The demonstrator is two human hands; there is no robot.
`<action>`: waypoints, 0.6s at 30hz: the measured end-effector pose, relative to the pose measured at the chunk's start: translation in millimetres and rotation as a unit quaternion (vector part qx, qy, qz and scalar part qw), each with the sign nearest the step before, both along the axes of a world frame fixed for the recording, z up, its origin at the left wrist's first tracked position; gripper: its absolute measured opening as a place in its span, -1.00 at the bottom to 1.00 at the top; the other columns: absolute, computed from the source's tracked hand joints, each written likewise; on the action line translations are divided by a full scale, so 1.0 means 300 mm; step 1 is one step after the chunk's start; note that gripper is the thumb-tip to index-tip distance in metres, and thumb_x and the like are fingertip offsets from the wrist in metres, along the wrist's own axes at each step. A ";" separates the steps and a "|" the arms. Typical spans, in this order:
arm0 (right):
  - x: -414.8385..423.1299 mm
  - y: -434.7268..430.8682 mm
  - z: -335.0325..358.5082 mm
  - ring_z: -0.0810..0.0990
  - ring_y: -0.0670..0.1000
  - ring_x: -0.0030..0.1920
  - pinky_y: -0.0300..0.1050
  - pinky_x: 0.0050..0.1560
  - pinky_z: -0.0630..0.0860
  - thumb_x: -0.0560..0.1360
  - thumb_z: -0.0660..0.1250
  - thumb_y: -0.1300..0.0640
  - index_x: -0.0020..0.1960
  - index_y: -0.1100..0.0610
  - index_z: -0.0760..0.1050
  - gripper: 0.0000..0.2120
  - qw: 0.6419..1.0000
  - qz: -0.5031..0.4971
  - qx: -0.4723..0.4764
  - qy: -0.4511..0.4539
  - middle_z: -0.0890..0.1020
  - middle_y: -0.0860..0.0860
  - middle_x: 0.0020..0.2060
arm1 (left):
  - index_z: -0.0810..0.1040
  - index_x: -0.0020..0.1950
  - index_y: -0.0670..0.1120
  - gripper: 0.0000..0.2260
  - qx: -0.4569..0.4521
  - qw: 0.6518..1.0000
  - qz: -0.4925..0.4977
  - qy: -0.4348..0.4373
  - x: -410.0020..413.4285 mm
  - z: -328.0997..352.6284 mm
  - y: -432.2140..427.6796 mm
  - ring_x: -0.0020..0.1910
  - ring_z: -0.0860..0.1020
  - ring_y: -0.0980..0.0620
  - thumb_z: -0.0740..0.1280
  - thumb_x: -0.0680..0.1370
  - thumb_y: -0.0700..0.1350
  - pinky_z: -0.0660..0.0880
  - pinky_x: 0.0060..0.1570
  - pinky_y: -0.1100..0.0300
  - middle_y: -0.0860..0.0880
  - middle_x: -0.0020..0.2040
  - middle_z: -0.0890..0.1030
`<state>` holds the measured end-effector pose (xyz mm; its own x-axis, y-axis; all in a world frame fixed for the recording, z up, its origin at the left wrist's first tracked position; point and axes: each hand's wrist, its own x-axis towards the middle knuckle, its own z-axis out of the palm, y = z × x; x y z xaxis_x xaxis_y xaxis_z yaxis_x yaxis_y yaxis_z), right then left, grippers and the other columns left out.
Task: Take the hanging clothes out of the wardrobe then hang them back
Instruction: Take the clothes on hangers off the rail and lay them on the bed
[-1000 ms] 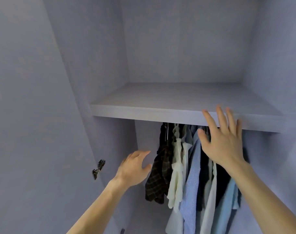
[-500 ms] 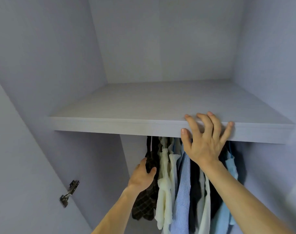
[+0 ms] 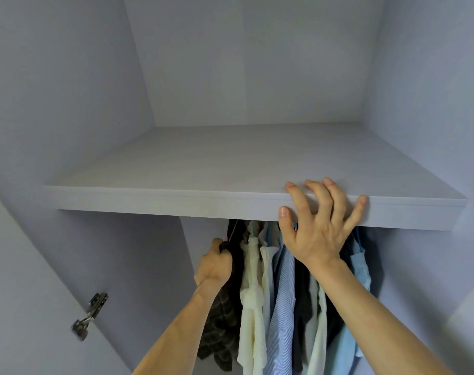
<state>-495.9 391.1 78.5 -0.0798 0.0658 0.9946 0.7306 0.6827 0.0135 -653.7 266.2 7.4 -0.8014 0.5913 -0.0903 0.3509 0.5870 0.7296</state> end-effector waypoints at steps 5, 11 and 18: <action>0.004 0.001 -0.005 0.37 0.13 0.40 0.39 0.45 0.02 0.55 0.24 -0.13 0.35 -0.05 0.47 -0.59 1.000 -0.001 -0.007 -0.005 0.52 0.05 0.24 | 0.35 0.32 0.10 -0.73 0.009 0.999 -0.022 0.040 -0.019 0.023 -0.022 -0.17 0.55 -0.05 0.08 0.66 0.13 0.57 -0.09 0.01 0.00 -0.14 0.56; 0.007 -0.014 -0.001 0.36 0.13 0.40 0.36 0.47 0.00 0.56 0.24 -0.13 0.34 -0.05 0.49 -0.61 1.000 0.003 -0.028 -0.009 0.53 0.06 0.24 | 0.28 0.50 0.25 -0.63 0.061 0.996 -0.015 0.071 -0.056 0.011 -0.079 0.15 0.57 -0.15 0.09 0.69 0.08 0.55 0.14 -0.07 -0.04 0.27 0.58; 0.029 -0.052 0.016 0.31 0.13 0.43 0.37 0.49 -0.03 0.57 0.25 -0.10 0.35 -0.04 0.48 -0.62 0.996 0.030 -0.082 -0.027 0.48 0.06 0.29 | 0.35 0.49 0.14 -0.66 0.136 0.989 0.044 0.048 -0.080 0.056 -0.093 -0.21 0.46 0.12 0.10 0.70 0.00 0.42 -0.07 0.15 0.17 -0.19 0.46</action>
<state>-487.2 375.4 83.4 -0.1420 0.2206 0.9650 0.6900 0.7211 -0.0633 -677.7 238.4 24.2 -0.8483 0.5104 0.1407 0.3817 0.4056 0.8305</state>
